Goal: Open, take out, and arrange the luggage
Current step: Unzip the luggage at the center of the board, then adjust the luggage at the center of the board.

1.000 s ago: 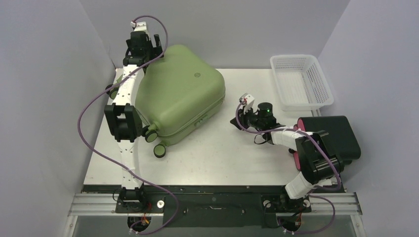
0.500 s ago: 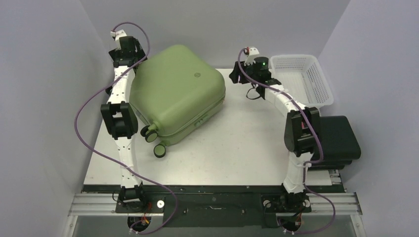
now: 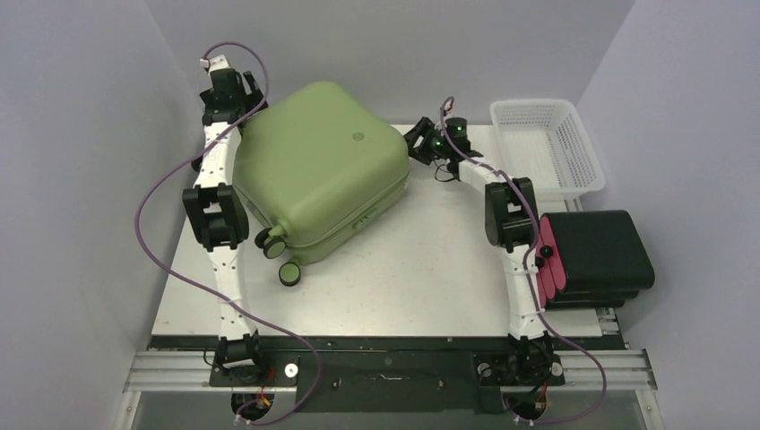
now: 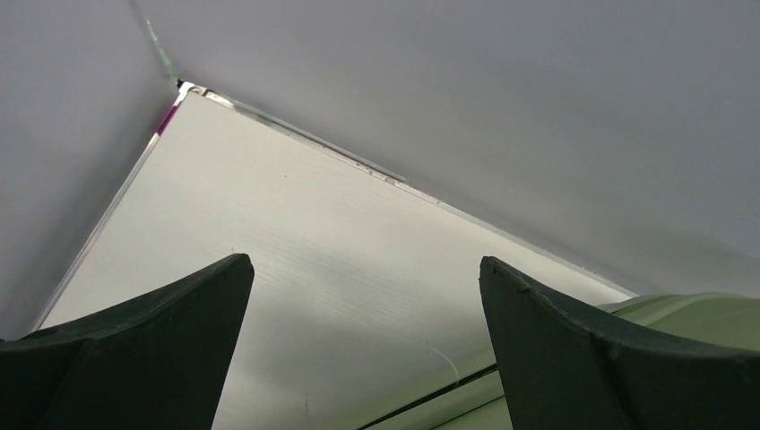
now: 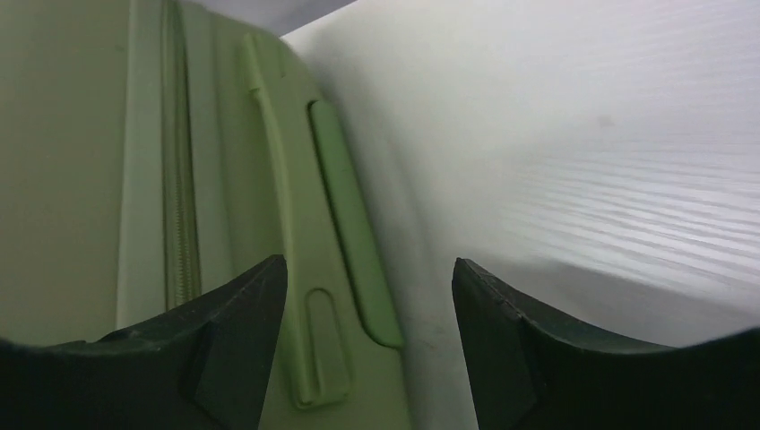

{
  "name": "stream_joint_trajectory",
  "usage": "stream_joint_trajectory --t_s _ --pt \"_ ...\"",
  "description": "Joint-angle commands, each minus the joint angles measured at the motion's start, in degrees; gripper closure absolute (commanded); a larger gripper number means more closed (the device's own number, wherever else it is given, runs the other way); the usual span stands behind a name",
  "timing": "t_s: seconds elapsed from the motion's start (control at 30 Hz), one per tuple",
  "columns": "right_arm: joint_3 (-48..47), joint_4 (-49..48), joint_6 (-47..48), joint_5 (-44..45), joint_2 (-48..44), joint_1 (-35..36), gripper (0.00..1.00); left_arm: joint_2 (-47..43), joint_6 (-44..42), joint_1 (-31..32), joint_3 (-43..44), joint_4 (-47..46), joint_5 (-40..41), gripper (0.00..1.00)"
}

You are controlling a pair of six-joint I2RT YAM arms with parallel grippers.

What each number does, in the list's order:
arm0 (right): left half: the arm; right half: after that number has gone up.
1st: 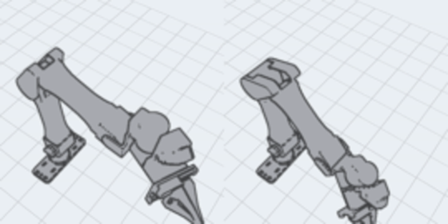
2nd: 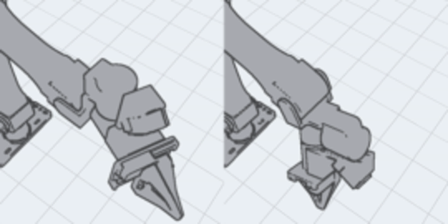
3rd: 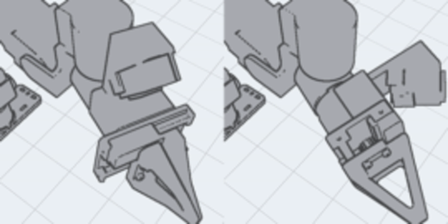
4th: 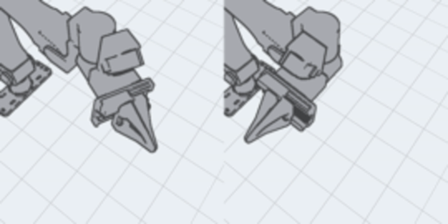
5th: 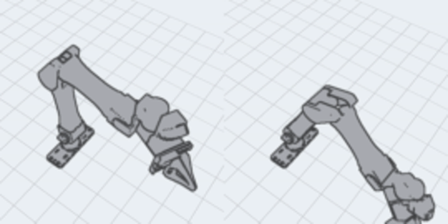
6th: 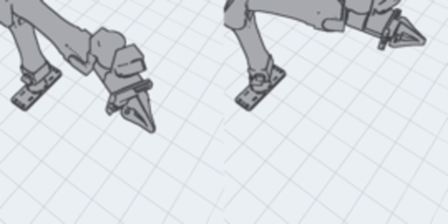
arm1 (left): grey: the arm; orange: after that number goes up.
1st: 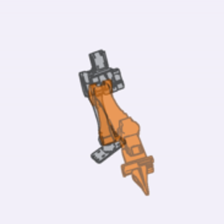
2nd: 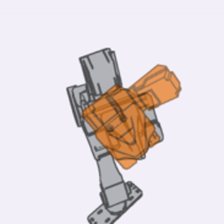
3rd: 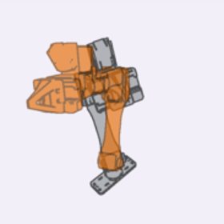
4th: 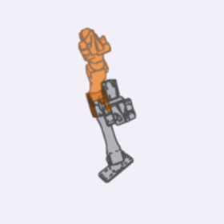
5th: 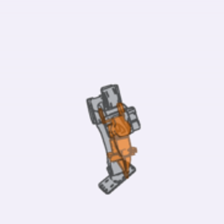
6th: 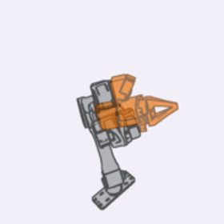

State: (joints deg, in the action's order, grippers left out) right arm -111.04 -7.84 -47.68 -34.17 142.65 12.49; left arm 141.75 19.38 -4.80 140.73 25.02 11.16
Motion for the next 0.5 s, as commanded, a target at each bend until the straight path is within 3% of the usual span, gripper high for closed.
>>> stream_joint_trajectory --t_s 0.0,0.2,0.47 --pt "-5.54 -13.06 -12.89 -7.17 0.24 3.66 0.36 3.10 -6.01 2.08 -0.11 5.93 -12.40 0.04" --pt "-3.04 -23.20 -19.10 -12.65 0.04 6.12 0.44 3.58 -11.09 3.71 -0.72 8.75 -17.61 0.04" --pt "18.89 -23.67 -9.18 -18.61 -12.97 10.09 0.50 0.96 -17.40 7.61 -5.45 11.16 -21.82 0.03"
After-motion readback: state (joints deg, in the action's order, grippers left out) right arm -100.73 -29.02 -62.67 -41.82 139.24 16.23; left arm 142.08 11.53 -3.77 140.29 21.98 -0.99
